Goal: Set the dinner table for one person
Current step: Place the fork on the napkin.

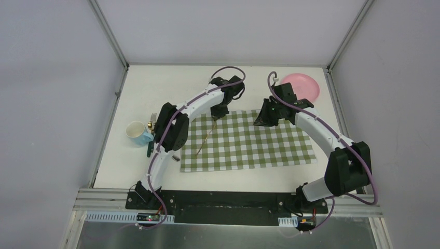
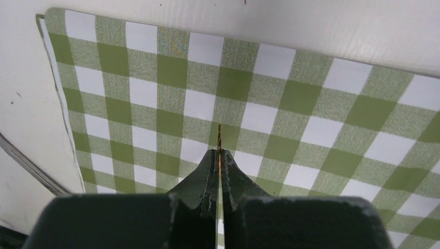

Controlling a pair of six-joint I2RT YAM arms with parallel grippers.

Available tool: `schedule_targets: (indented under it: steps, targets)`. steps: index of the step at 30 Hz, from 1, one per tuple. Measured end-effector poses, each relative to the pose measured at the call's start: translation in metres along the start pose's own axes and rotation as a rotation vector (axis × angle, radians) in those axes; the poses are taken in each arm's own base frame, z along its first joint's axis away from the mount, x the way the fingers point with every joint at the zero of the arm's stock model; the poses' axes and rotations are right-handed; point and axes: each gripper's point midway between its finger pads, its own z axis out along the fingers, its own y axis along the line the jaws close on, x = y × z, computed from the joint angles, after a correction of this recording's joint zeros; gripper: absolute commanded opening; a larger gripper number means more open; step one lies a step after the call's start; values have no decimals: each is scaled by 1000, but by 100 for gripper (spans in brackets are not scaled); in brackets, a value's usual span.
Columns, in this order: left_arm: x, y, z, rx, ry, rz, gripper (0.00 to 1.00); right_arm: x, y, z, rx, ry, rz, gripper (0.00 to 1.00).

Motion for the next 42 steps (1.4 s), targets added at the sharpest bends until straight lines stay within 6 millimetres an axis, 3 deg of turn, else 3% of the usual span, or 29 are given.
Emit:
schedule_targets:
  steps: [4,10,14,42]
  targets:
    - [2,1,15,3,55,-69,0,-1,-3,-1,5,-1,0,12]
    - [1,19,48,-5,121,-197,0,-4,-7,-1,10,-7,0,12]
    - [-3,34,53,-2,137,-271,0,-5,-8,-2,11,-9,0,12]
    - [9,61,40,-9,134,-323,0,-4,-7,-2,2,-3,2,12]
